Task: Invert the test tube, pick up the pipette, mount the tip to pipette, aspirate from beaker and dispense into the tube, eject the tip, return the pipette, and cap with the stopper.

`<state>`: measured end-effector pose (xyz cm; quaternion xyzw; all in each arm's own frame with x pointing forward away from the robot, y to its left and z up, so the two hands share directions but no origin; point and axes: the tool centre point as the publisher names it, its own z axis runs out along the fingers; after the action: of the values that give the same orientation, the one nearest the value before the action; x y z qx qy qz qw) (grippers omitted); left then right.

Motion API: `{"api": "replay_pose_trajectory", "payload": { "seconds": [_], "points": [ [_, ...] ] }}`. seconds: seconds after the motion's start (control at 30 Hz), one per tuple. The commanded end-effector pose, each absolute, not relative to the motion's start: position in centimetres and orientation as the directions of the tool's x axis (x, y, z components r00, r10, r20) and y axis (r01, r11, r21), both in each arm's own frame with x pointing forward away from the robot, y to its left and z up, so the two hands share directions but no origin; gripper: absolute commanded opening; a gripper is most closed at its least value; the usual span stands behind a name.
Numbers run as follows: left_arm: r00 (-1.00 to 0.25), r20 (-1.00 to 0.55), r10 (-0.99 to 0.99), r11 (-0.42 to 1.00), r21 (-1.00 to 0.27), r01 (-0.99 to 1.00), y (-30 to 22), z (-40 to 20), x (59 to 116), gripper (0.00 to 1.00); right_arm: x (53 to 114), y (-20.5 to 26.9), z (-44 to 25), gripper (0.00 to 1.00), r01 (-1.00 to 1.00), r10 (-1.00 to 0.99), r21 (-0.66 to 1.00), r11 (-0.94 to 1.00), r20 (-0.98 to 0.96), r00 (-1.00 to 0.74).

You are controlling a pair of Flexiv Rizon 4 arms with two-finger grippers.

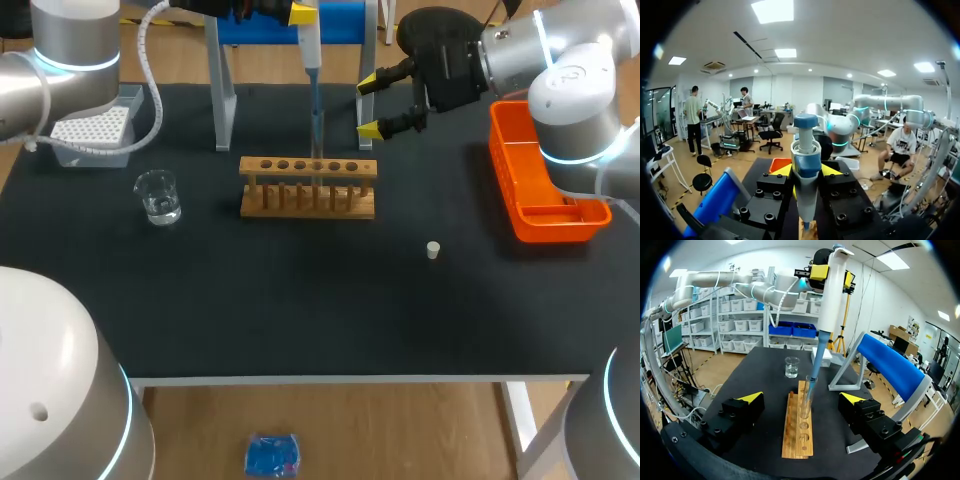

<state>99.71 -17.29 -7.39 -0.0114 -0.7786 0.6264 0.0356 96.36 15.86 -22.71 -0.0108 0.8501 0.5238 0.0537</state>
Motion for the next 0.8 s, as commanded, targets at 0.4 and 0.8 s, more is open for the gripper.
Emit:
{"api": "replay_pose_trajectory", "payload": {
  "seconds": [0.4,0.8],
  "points": [
    [-0.999,0.013,0.053,0.236,-0.972,0.0,-17.29,-7.1,99.5,0.0,96.38,15.88,-22.78,1.0,-0.076,0.038,0.89,0.45,-0.104,-0.994],
    [-0.999,-0.009,0.05,0.244,-0.969,0.021,-17.28,-6.91,99.45,0.0,96.38,15.88,-22.78,1.0,-0.076,0.038,0.89,0.45,-0.104,-0.994]
  ]
}}
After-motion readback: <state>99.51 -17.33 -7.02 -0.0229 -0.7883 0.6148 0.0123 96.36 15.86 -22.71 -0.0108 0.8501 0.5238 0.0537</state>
